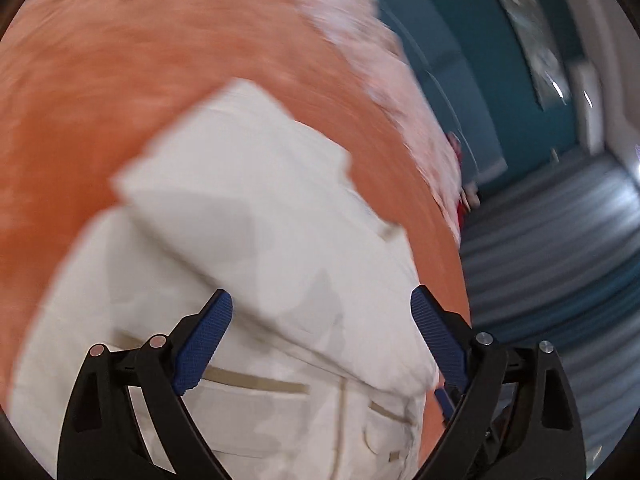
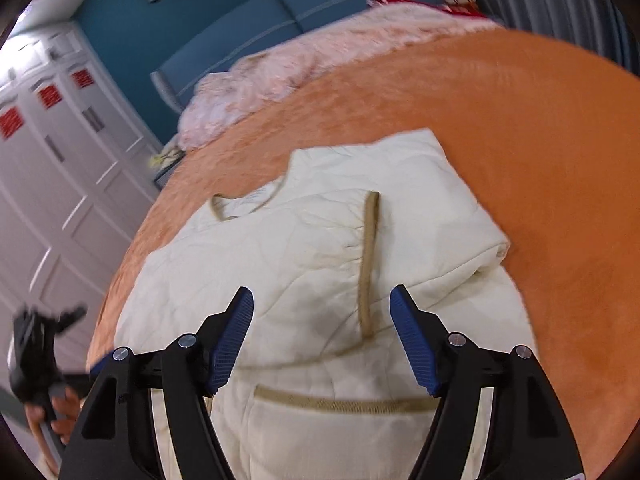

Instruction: Fold large clothes

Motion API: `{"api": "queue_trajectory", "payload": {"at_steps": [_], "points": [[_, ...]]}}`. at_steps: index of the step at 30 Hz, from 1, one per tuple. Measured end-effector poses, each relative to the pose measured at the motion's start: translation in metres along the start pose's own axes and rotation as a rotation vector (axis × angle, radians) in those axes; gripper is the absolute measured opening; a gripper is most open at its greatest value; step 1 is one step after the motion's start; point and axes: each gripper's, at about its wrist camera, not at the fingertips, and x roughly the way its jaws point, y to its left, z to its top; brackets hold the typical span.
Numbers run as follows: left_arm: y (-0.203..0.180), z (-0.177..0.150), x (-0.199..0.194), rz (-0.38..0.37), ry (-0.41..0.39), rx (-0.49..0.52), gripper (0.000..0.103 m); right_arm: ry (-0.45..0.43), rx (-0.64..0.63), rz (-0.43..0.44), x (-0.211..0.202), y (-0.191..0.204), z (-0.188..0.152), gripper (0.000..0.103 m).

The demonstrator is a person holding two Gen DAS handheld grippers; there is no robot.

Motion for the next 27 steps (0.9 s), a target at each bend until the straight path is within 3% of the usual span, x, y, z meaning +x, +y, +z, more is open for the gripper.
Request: {"api": "queue_trajectory", "payload": {"at_steps": [2,4,6,7,8,11,14,15,21,27], "points": [[0.018,0.008,-0.006,0.012,-0.008,-0.058,0.087,0.037,0.022,-0.009,0.015,-0.001,0.002,0.069],[0.037,0.014,-0.004,0.012,0.003,-0.124,0.083,0.066,0.027,-0.012,0.027,0.001,0.003,0.061],[0.055,0.02,0.008,-0.002,0.022,-0.2,0.065,0.078,0.002,-0.026,0.029,0.007,0.007,0.019],[0.058,0.021,0.01,-0.005,0.025,-0.218,0.057,0.07,-0.017,-0.021,0.027,0.013,0.011,0.013],[0.061,0.023,0.012,-0.005,0.026,-0.23,0.042,0.04,-0.041,0.002,0.02,0.022,0.019,0.008],[0.049,0.036,0.009,0.011,0.001,-0.19,0.01,-0.082,-0.129,0.044,-0.016,0.049,0.039,0.007],[0.027,0.042,-0.008,0.049,-0.08,-0.069,0.01,-0.187,-0.215,0.064,-0.049,0.068,0.046,0.006],[0.018,0.04,-0.011,0.088,-0.097,-0.008,0.009,-0.185,-0.24,0.047,-0.049,0.068,0.044,0.006],[0.022,0.017,0.01,0.317,-0.067,0.14,0.006,0.018,-0.249,-0.127,0.027,0.035,0.01,0.006],[0.03,-0.003,0.025,0.419,-0.075,0.256,0.006,0.059,-0.247,-0.156,0.05,0.018,-0.017,0.007]]}}
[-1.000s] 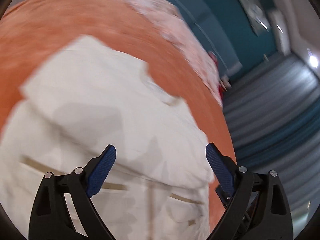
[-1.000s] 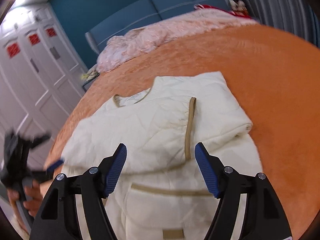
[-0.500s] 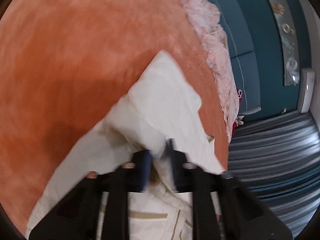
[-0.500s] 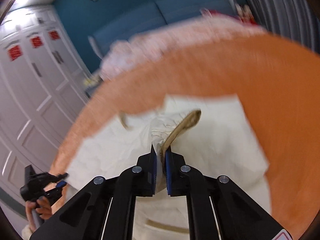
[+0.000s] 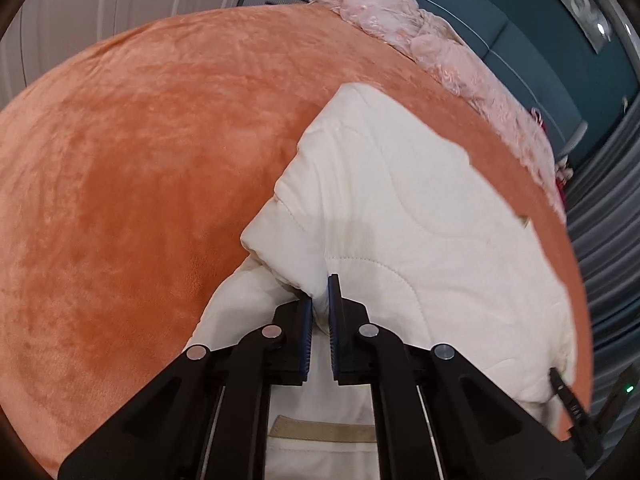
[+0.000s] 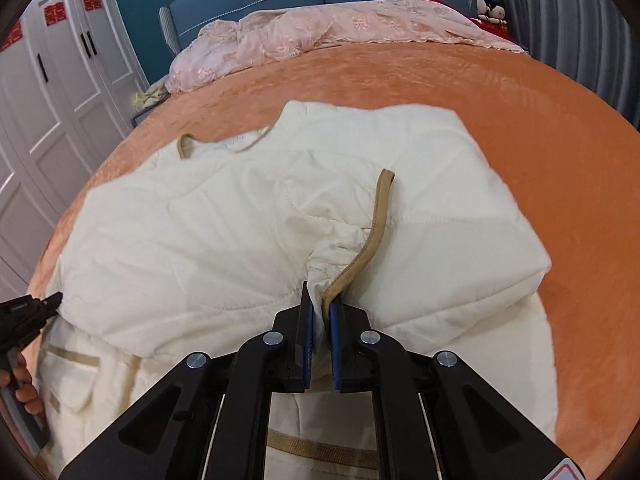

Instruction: Fold large clothes

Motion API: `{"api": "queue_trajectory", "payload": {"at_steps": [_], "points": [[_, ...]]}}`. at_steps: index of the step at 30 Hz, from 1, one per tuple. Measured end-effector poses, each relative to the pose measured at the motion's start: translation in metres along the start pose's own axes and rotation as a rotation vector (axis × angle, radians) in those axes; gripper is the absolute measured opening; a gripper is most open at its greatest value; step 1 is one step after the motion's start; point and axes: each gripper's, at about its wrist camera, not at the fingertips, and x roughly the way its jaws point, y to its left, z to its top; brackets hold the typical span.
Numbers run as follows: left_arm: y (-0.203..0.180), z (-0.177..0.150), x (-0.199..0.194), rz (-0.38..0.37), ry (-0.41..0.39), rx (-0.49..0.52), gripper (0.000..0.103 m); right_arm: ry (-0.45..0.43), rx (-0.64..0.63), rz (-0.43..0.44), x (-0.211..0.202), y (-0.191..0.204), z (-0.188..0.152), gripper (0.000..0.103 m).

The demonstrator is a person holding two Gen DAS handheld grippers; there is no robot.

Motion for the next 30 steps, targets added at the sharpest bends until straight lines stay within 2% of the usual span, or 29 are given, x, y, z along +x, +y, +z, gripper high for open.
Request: {"api": "queue_trajectory", "payload": {"at_steps": [7,13,16,18,19,21,25,27,30], "points": [[-0.014,-0.019,0.009,0.073,-0.065,0.118,0.007,-0.013,-0.032,-0.029,0.009,0.005,-0.006,0.007],[-0.022,-0.021,0.008,0.121,-0.083,0.16,0.009,-0.021,-0.029,-0.029,0.006,0.004,-0.007,0.01],[-0.027,-0.019,-0.004,0.163,-0.068,0.194,0.019,-0.014,0.026,-0.001,-0.008,-0.006,-0.007,0.025],[-0.026,-0.016,-0.023,0.159,-0.054,0.206,0.033,-0.034,0.055,-0.003,-0.029,-0.015,-0.009,0.044],[-0.025,-0.014,-0.03,0.154,-0.051,0.209,0.034,-0.064,0.045,-0.042,-0.043,-0.017,-0.01,0.047],[-0.026,-0.004,-0.05,0.138,-0.066,0.222,0.034,-0.104,0.02,-0.065,-0.059,-0.018,-0.006,0.048],[-0.052,0.027,-0.066,0.127,-0.121,0.291,0.034,-0.152,0.008,-0.005,-0.074,-0.004,0.03,0.048],[-0.073,0.048,-0.059,0.11,-0.141,0.318,0.034,-0.15,0.003,0.071,-0.066,0.016,0.056,0.048],[-0.099,0.077,-0.031,0.083,-0.12,0.309,0.034,-0.11,0.001,0.208,-0.035,0.054,0.09,0.047]]}}
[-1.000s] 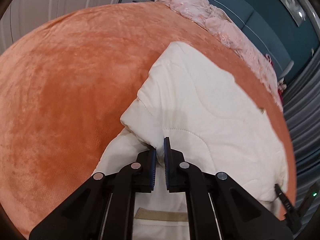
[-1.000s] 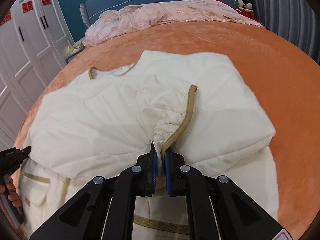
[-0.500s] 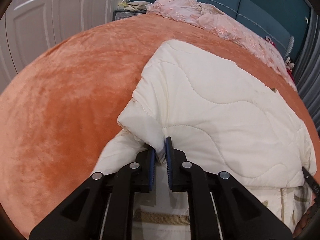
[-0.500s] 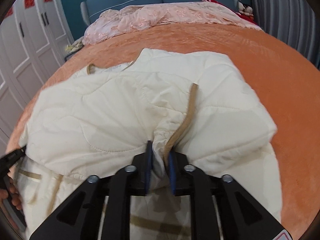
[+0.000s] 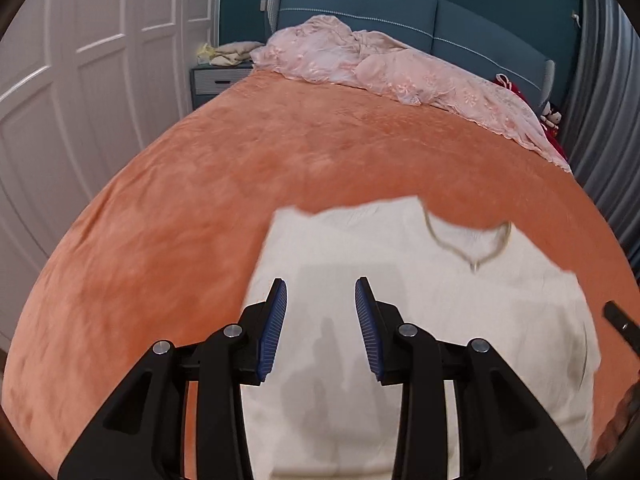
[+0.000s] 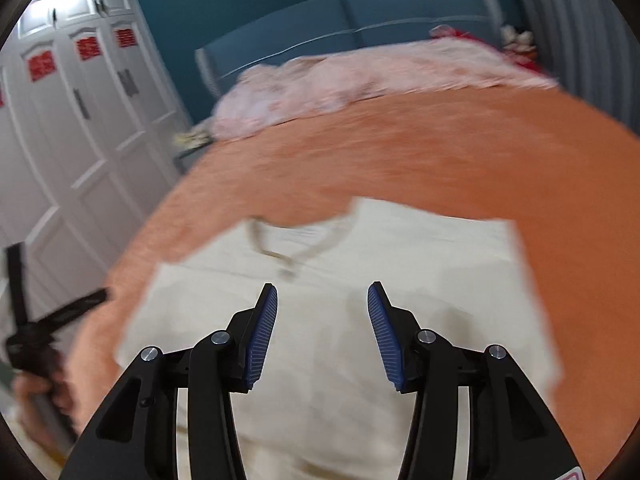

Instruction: Fold large clothes

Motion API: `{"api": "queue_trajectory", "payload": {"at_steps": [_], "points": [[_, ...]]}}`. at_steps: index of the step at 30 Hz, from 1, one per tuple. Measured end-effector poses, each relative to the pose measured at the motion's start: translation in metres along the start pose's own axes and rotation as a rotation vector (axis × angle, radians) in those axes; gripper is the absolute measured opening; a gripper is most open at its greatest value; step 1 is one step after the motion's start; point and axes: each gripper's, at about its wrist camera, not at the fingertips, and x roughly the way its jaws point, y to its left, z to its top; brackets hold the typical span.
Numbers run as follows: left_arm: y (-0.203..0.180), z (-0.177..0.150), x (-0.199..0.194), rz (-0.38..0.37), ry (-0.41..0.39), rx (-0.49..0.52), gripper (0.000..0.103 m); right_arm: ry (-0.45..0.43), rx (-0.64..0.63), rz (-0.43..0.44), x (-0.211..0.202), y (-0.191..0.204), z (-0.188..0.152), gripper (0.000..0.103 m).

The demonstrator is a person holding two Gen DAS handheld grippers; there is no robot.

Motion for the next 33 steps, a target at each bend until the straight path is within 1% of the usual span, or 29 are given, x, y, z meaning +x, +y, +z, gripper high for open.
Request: {"api": "queue_trajectory", "payload": {"at_steps": [1,2,4,5,7,10,11,14,16,19,20,21,22,24,28,30,33], "points": [[-0.003,0.008,0.012,-0.022,0.013,-0.018,0.034,0.013,-0.008,0.021,0.013,0.009,0.006,0.047],[-0.006,0.016,0.024,-0.039,0.029,-0.041,0.034,0.035,-0.032,0.042,0.035,0.023,0.013,0.047],[-0.007,0.03,0.055,-0.074,0.078,-0.111,0.034,0.086,-0.064,0.052,0.076,0.044,0.021,0.047],[-0.007,0.034,0.065,-0.081,0.091,-0.132,0.034,0.102,-0.066,0.055,0.09,0.05,0.024,0.048],[-0.006,0.037,0.092,-0.065,0.113,-0.163,0.034,0.141,-0.05,0.067,0.126,0.059,0.03,0.048],[-0.004,0.034,0.124,-0.018,0.13,-0.155,0.034,0.175,-0.04,0.054,0.16,0.063,0.035,0.048],[-0.002,0.03,0.136,-0.009,0.134,-0.15,0.034,0.195,-0.042,0.041,0.176,0.064,0.035,0.05],[0.006,0.02,0.154,-0.014,0.126,-0.137,0.034,0.255,-0.061,0.0,0.207,0.061,0.024,0.051],[0.008,0.012,0.158,-0.036,0.094,-0.13,0.034,0.268,-0.061,0.02,0.216,0.055,0.013,0.053],[0.009,0.004,0.16,-0.053,0.055,-0.131,0.034,0.24,-0.084,0.024,0.217,0.055,0.006,0.053],[0.009,0.002,0.16,-0.055,0.045,-0.132,0.034,0.235,-0.086,0.03,0.216,0.055,0.005,0.046],[0.01,0.001,0.16,-0.056,0.043,-0.131,0.034,0.234,-0.087,0.037,0.216,0.055,0.004,0.036],[0.01,0.0,0.16,-0.059,0.04,-0.133,0.034,0.226,-0.091,0.02,0.215,0.055,0.002,0.034],[0.009,-0.001,0.16,-0.058,0.037,-0.128,0.034,0.221,-0.089,0.004,0.215,0.053,0.002,0.024],[0.003,-0.002,0.161,-0.024,0.033,-0.089,0.034,0.207,-0.073,-0.043,0.217,0.049,0.0,0.013],[-0.003,-0.004,0.162,0.008,0.028,-0.052,0.034,0.208,-0.059,-0.058,0.22,0.047,-0.001,0.01],[-0.01,-0.006,0.165,0.054,0.027,-0.012,0.034,0.205,-0.059,-0.078,0.22,0.047,0.0,0.009]]}}
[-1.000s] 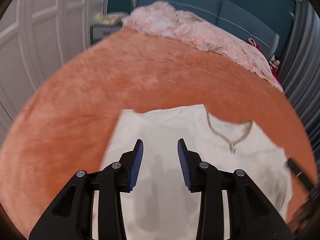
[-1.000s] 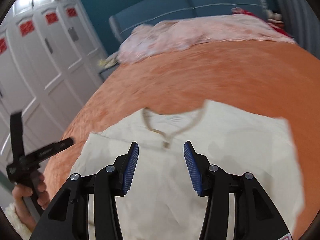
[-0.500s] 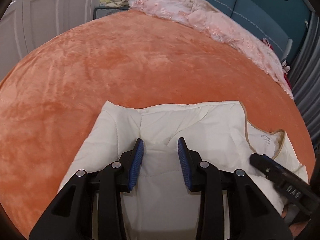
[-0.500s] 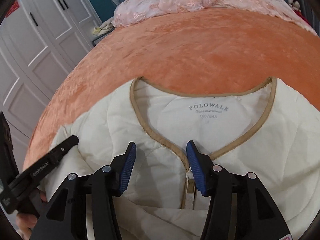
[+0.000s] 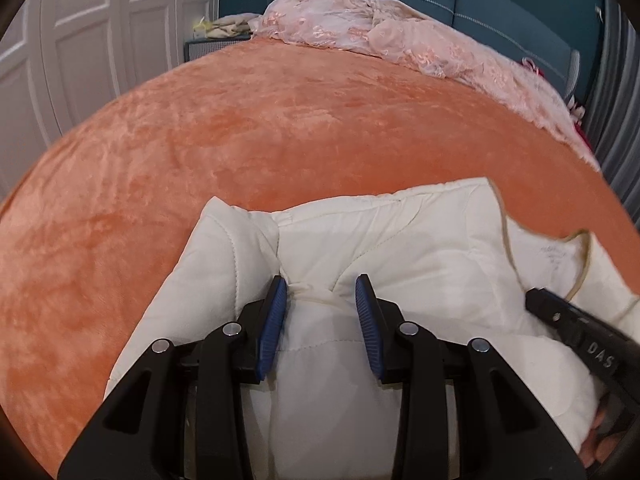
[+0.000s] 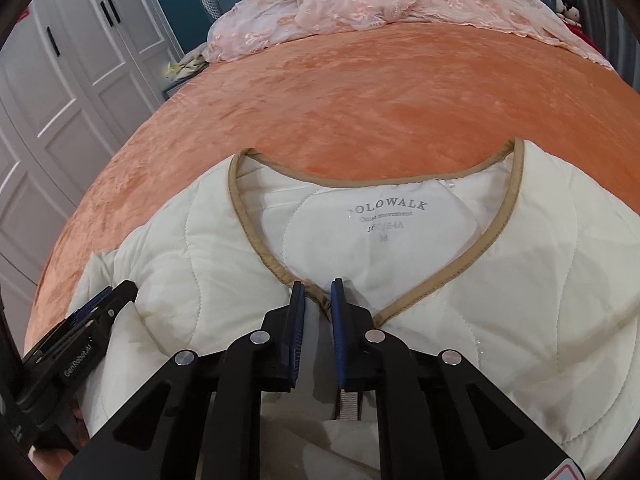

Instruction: Fold large clothes

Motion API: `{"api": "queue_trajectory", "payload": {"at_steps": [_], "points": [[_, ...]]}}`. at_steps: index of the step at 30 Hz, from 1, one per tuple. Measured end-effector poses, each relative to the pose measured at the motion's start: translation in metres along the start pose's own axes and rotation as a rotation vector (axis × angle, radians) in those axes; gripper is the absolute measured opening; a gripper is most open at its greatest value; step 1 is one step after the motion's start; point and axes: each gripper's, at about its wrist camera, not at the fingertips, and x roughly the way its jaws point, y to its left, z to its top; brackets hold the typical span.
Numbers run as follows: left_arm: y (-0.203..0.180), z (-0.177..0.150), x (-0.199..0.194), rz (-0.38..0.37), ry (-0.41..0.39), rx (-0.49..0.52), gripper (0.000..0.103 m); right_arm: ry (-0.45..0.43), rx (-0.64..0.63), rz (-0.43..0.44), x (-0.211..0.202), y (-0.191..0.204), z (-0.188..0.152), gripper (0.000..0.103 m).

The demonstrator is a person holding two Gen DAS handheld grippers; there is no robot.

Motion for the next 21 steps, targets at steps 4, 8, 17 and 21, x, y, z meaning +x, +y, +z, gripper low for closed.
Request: {"api": "queue_trajectory", "payload": {"at_steps": [4,8,17,21], "points": [[-0.006,0.003,-0.001,0.038,0.016,0.04,0.035,-0.145,0.105,-0.054,-0.043,-0.021,-0.002,0.011],[-0.01,0.009,-0.027,0.058,0.013,0.09,0.035,-0.204,0.189,-0.052,-0.09,-0.066,-0.002,0.011],[-0.094,0.03,-0.057,-0.288,0.106,0.089,0.035,-0.143,0.237,-0.094,-0.104,-0.141,0.014,0.028],[-0.149,0.019,-0.047,-0.327,0.123,0.169,0.035,-0.129,0.304,-0.078,-0.098,-0.174,0.011,0.026]]}}
